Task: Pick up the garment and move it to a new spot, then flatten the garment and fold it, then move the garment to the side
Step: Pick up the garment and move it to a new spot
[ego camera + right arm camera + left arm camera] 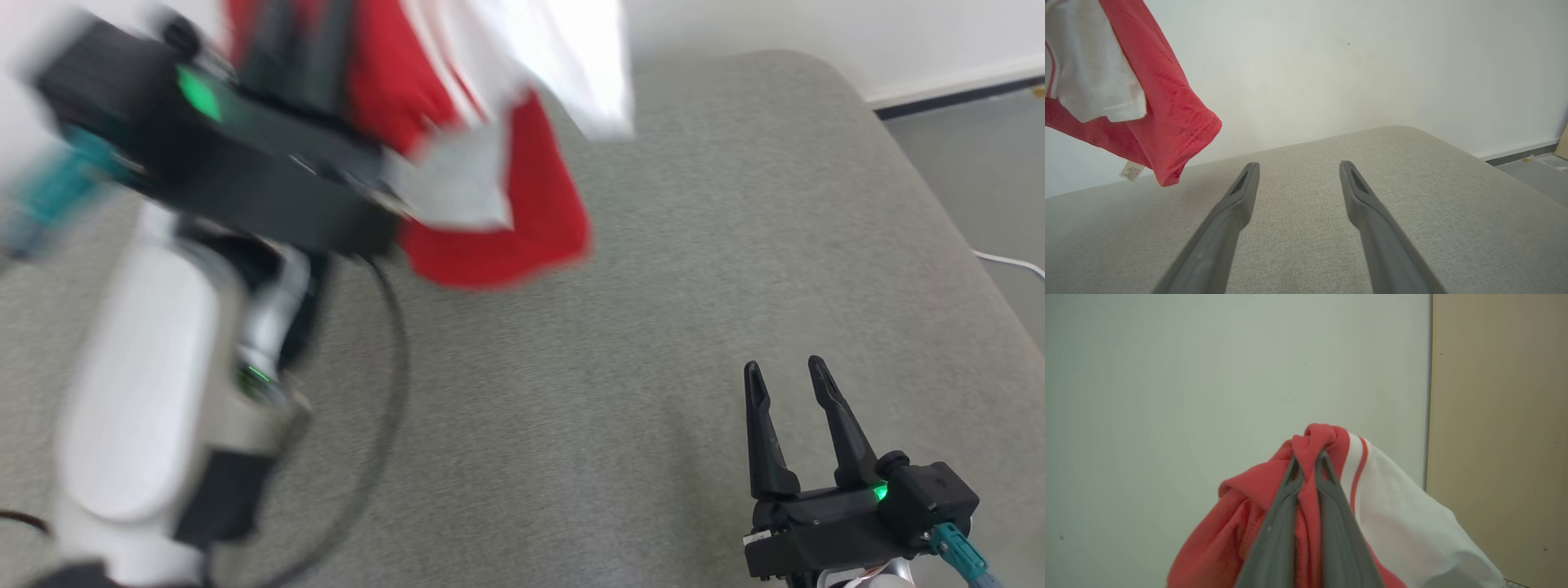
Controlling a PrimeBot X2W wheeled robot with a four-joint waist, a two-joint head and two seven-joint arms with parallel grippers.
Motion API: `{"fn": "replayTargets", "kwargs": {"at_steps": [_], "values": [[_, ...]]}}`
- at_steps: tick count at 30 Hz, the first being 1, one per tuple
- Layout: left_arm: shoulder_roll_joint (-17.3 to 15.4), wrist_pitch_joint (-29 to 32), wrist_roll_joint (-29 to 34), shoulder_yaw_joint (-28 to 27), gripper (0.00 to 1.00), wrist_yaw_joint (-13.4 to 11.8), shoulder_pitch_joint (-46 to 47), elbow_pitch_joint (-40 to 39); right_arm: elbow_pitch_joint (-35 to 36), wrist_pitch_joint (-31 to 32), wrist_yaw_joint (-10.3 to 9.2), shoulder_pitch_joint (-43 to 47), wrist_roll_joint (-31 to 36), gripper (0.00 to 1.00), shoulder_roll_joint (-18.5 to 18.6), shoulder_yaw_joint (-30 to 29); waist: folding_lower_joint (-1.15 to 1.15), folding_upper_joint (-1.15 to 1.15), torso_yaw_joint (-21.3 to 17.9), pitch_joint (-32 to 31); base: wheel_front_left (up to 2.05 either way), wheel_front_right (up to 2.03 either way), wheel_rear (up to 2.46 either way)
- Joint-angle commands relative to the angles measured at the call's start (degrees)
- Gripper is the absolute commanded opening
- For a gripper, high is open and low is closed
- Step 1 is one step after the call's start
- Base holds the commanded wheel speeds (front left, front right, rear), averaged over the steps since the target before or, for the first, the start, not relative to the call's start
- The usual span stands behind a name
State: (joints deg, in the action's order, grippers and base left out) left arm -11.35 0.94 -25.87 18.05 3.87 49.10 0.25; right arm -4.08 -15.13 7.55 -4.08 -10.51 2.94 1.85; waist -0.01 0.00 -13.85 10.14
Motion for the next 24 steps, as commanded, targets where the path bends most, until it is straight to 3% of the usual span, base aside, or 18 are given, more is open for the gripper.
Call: {"fn": "replayTargets", "kwargs": {"at_steps": [1,9,20,21,22,24], "values": [[0.71,0.28,-0.55,0.90,0.00,-0.50,-2.60,-0.56,0.02,-0.04,-0.12,0.09,-0.29,1.00,-0.12,0.22,0.01,0.00,-1.61,0.23,0.00,0.00,0.00],[2.17,-2.26,0.60,4.84,0.00,-1.78,-12.98,3.63,-0.68,-0.03,-0.12,-0.67,-0.90,1.00,-0.10,1.17,0.01,0.00,-3.32,0.97,0.00,0.00,0.00],[3.27,-9.90,1.71,8.55,0.00,-0.96,-21.68,23.49,-2.12,-0.03,-0.12,-0.89,-0.51,1.00,-0.10,0.79,0.01,0.00,-2.21,0.73,0.00,0.00,0.00],[3.64,-10.80,1.71,8.62,0.57,-1.00,-21.40,24.11,-2.22,-0.03,-0.12,-0.75,-0.46,1.00,-0.11,0.74,0.01,0.00,-1.79,0.46,0.00,0.00,0.00],[3.93,-11.48,1.74,8.86,1.00,-0.79,-21.07,24.59,-2.27,-0.03,-0.12,-0.52,-0.47,1.00,-0.10,0.50,0.01,0.00,-1.26,0.10,0.00,0.00,0.00],[4.13,-12.69,2.07,8.89,1.00,-0.55,-20.22,24.86,-2.34,-0.03,-0.12,0.01,-0.58,1.00,-0.10,0.64,0.01,0.00,-0.28,-0.72,0.00,0.00,0.00]]}}
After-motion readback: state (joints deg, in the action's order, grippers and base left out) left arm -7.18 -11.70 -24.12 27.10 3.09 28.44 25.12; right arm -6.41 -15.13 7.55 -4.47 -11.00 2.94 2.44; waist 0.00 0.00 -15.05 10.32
